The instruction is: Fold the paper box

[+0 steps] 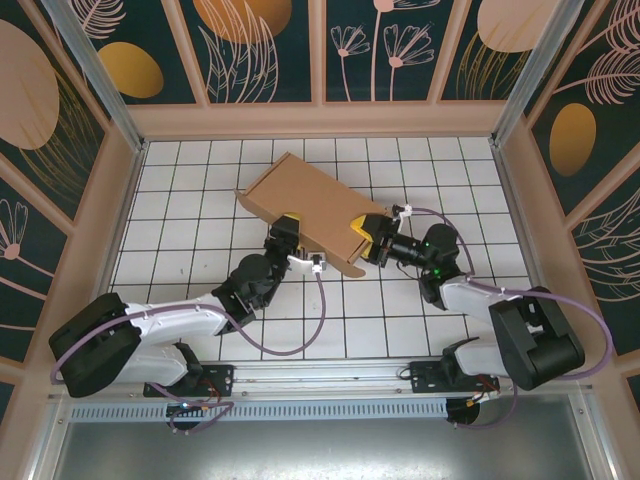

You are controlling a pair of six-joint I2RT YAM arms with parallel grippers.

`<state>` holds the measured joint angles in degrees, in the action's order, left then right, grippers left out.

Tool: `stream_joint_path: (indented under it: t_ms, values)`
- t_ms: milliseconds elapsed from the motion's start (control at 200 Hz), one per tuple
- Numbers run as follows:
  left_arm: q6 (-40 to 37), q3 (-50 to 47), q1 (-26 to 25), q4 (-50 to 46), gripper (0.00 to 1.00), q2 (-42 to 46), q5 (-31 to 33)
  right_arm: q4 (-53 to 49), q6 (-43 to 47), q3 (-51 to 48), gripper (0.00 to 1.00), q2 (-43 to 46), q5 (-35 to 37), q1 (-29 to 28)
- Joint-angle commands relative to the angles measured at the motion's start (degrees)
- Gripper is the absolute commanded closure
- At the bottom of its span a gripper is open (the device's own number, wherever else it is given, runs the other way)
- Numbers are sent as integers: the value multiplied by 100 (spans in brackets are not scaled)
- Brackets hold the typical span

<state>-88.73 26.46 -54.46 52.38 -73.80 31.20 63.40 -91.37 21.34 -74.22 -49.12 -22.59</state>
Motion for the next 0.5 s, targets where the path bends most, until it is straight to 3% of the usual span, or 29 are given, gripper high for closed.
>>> stream_joint_path:
  t_ms: [0, 105, 225, 350, 425, 495]
  values:
    - [-118, 97, -12, -237, 57, 218, 199, -66, 337, 141, 35, 301, -532, -35]
    - [-43, 159, -34, -934, 58, 490, 267, -1163, 1123, 220, 25, 678, -448, 180]
    - [406, 475, -113, -2582, 58, 869, 308, -4021, 2981, 650, 19, 1383, 228, 468]
    - [1847, 1469, -178, -5215, 58, 967, 152, -6570, 4486, 1245, 14, 2021, 2030, 637]
    - [2807, 2227, -196, -6715, 59, 728, -7, -7150, 4950, 1467, 9, 2362, 2930, 693]
    - [3667, 2879, -221, -7912, 58, 343, -138, -7347, 5380, 1659, 1, 2540, 3317, 693]
